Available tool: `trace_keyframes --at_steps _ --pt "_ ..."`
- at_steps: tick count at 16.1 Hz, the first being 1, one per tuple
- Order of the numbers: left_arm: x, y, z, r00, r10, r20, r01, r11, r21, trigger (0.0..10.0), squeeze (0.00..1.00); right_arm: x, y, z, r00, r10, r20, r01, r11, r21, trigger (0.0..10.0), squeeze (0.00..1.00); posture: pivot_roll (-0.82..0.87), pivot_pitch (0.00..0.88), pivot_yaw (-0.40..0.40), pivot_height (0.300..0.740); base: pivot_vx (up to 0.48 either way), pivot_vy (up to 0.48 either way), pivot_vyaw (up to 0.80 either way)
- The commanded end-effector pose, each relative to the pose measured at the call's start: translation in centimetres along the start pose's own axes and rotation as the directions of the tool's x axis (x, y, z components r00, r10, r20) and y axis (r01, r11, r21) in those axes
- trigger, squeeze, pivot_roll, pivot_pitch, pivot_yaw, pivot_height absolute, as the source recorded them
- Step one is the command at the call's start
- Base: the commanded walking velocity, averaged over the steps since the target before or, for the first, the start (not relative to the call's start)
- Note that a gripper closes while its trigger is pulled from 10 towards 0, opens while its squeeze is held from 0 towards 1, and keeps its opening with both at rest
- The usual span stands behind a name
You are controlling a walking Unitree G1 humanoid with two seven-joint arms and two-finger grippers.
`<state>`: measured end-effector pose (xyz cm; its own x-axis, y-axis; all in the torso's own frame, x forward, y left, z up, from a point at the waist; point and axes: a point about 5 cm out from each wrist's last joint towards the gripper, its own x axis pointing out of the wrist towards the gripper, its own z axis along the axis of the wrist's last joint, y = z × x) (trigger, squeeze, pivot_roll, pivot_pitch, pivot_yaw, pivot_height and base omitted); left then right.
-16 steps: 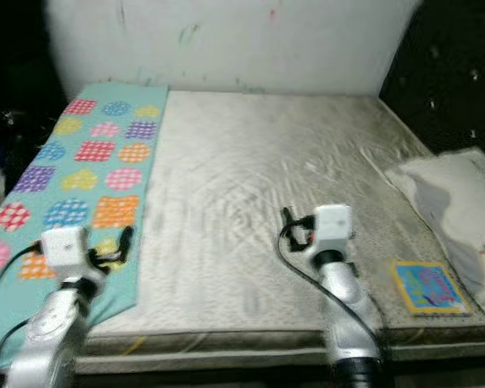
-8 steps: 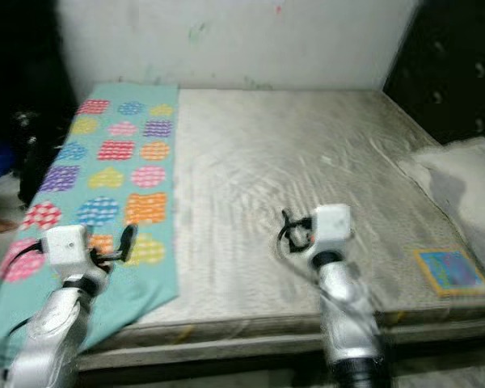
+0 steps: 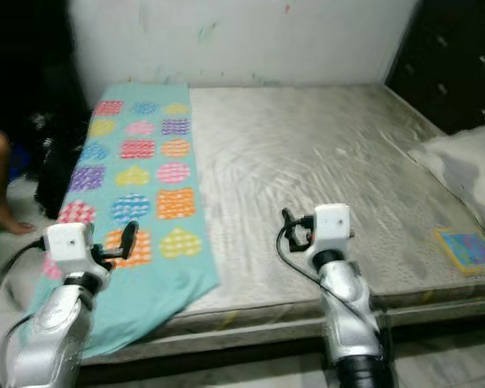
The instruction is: Clean up the room
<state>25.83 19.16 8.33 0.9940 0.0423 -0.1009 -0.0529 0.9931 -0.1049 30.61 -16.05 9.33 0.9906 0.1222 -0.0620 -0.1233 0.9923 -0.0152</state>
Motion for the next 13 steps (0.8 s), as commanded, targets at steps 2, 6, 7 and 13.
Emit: trace_keyframes --at_steps 2,6,7,13 --pt "0.21 -0.34 0.31 1.000 -0.014 0.011 0.014 1.000 0.003 10.0 0.00 0.10 -0.45 0.56 1.000 -0.008 0.017 0.008 1.000 -0.011 10.0 0.00 -0.09 0.017 -0.034 0.740 0.000 0.480 0.00" --pt "0.13 -0.53 0.41 0.999 -0.039 0.029 0.039 0.999 -0.004 10.0 0.00 0.13 -0.22 0.41 1.000 0.010 0.013 -0.009 1.000 -0.027 10.0 0.00 -0.09 0.007 -0.031 0.740 0.000 0.000 0.00" --pt "0.10 -0.61 0.45 0.998 -0.047 0.033 0.047 0.999 -0.004 10.0 0.00 0.12 -0.14 0.43 1.000 0.015 0.014 -0.015 0.999 -0.036 10.0 0.00 -0.09 0.007 -0.031 0.740 0.000 0.000 0.00" --pt "0.04 -0.67 0.50 0.998 -0.057 0.037 0.057 0.998 -0.006 10.0 0.00 0.10 -0.12 0.38 1.000 0.012 0.012 -0.012 1.000 -0.027 10.0 0.00 -0.09 0.013 -0.032 0.740 0.047 0.000 0.40"
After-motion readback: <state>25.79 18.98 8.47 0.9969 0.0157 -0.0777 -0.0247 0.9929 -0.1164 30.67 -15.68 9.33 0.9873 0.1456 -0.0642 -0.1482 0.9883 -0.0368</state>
